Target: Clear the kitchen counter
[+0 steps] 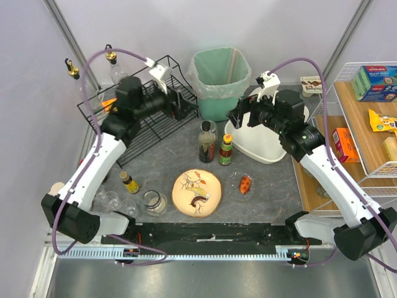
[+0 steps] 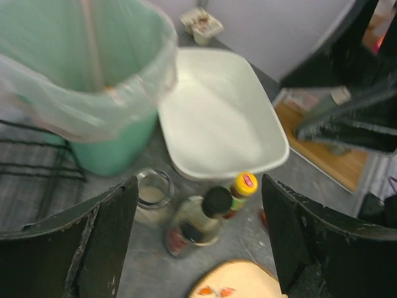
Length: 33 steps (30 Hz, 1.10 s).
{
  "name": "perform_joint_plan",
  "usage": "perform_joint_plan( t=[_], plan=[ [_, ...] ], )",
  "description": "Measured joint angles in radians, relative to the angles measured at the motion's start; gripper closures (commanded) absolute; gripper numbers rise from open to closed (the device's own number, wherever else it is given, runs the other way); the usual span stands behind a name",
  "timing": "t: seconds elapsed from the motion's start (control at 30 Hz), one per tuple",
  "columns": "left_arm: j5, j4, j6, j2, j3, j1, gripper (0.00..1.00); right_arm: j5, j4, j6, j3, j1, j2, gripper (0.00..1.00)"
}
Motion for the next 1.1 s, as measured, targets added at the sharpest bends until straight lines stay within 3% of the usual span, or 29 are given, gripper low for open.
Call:
perform_joint_plan(
  t=[0.23, 0.8, 1.1],
  plan=[
    [-0.108, 0.060, -0.054, -0.003, -0.230, -0.157, 0.17, 0.063, -0.005, 0.028, -0.013, 0.000, -0.010, 0.02],
    [-0.306, 0.257, -0.041, 0.065, -0.327, -0.291, 0.22, 0.139, -0.029, 0.030, -0.034, 0.000, -0.049, 0.02],
    [-0.387, 0.279, -0.024, 0.111, -0.347, -0.321, 0.38, 0.163, -0.039, 0.021, -0.034, 0.000, -0.049, 0.02]
  ],
)
